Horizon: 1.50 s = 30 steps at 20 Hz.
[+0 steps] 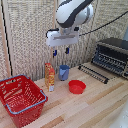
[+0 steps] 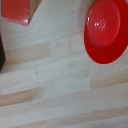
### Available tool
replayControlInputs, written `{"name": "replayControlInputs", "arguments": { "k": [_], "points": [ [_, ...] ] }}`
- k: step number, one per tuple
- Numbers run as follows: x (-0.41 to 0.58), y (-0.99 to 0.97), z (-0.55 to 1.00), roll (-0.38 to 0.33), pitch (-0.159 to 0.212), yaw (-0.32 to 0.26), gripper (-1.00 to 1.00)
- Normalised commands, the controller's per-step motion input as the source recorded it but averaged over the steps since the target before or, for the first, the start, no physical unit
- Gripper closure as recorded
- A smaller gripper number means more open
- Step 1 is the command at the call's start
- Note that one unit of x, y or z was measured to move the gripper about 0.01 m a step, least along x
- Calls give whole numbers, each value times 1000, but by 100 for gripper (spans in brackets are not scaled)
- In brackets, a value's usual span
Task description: Extend the gripper towards the oven tray handle. Grasp the handle and carefully pull the tray out of the oven. Move the gripper above the red bowl. Grab the red bowl gently. Lift the bowl and place it onto the oven tray.
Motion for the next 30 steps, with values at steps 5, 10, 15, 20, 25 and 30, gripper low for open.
{"name": "replayControlInputs", "arguments": {
  "k": [5, 10, 15, 20, 25, 30],
  "points": [
    [-112, 33, -33, -293, 15, 182, -100],
    [-218, -125, 0, -353, 0, 190, -100],
    [-205, -131, 0, -359, 0, 188, -100],
    [-162, -135, -5, -374, -4, 180, -100],
    [-103, -173, -56, -375, -26, 158, -100],
    [-15, -235, -130, -375, -67, 158, -100]
  ]
}}
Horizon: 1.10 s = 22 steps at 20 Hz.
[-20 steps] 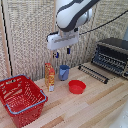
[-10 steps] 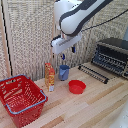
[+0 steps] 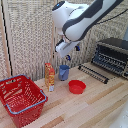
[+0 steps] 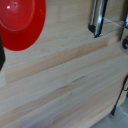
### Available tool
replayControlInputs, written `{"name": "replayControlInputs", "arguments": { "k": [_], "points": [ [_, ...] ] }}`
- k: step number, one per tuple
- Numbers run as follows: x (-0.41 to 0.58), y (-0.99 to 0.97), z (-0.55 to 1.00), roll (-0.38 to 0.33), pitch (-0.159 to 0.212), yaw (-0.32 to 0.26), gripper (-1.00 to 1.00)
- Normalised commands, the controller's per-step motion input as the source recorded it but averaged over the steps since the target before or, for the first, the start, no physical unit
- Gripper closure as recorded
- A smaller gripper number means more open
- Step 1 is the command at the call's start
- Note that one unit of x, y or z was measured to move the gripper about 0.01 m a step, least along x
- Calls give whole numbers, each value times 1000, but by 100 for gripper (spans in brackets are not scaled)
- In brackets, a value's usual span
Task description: Extend the gripper towards the oven tray handle. Grasp the handle and carefully pull the tray out of the oven. Move the gripper above the red bowl. Grab the red bowl gently. Lift the bowl and place it onto the oven tray.
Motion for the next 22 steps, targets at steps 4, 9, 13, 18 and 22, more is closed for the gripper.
{"name": "replayControlInputs", "arguments": {
  "k": [4, 9, 13, 18, 22],
  "points": [
    [0, -222, -136, -375, -98, 159, -100],
    [0, -469, -161, -325, -79, 114, -100],
    [0, -599, -171, -282, -74, 90, -100],
    [-14, -650, -198, -244, -62, 93, -100],
    [-91, -746, -316, -181, -61, 93, -100]
  ]
}}
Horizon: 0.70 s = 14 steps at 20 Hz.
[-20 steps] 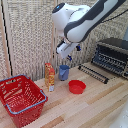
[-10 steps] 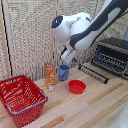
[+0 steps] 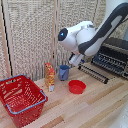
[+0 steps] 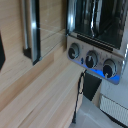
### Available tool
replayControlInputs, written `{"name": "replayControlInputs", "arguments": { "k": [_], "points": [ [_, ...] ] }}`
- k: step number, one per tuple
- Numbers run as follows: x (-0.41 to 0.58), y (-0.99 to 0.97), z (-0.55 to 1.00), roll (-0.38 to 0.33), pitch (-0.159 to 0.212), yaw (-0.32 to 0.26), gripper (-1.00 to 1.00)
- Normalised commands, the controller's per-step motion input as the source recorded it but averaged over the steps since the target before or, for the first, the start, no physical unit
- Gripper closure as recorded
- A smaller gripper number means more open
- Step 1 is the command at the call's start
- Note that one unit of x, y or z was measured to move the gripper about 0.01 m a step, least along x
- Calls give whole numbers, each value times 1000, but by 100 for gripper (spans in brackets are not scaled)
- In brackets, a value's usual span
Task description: Extend the gripper towards the oven tray handle. Grasp the handle and carefully pull the tray out of the oven. Move the gripper above the red bowl. Grab the red bowl gently. Lift the bowl and place it onto the oven tray.
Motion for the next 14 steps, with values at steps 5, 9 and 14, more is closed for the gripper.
{"name": "replayControlInputs", "arguments": {
  "k": [5, 9, 14],
  "points": [
    [-117, -888, -435, -59, -64, 94, -100],
    [-132, -963, -116, -33, -73, 62, -100],
    [-87, -987, -1, -3, -75, 44, -100]
  ]
}}
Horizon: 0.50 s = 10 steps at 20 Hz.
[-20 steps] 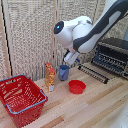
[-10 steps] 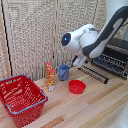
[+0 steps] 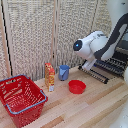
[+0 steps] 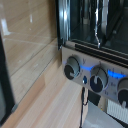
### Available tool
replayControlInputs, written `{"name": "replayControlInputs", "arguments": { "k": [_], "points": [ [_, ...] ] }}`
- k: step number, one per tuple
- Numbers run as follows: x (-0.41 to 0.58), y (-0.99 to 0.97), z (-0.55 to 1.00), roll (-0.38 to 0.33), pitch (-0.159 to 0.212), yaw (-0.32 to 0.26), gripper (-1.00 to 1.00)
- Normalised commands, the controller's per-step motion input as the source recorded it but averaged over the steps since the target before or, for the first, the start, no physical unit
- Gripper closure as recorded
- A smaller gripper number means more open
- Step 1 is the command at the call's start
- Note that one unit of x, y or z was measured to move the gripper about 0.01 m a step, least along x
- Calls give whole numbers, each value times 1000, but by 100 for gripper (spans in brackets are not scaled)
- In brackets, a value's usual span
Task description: Extend the gripper towards the oven tray handle. Grasp the handle and carefully pull the tray out of the oven. Move the gripper above the red bowl. Grab the red bowl gently. Lift the bowl and place it onto the oven tray.
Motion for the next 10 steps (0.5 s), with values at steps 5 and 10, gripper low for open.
{"name": "replayControlInputs", "arguments": {
  "k": [5, 10],
  "points": [
    [-10, -881, -50, 0, -39, 46, -100],
    [23, -706, -183, 0, -1, 44, -100]
  ]
}}
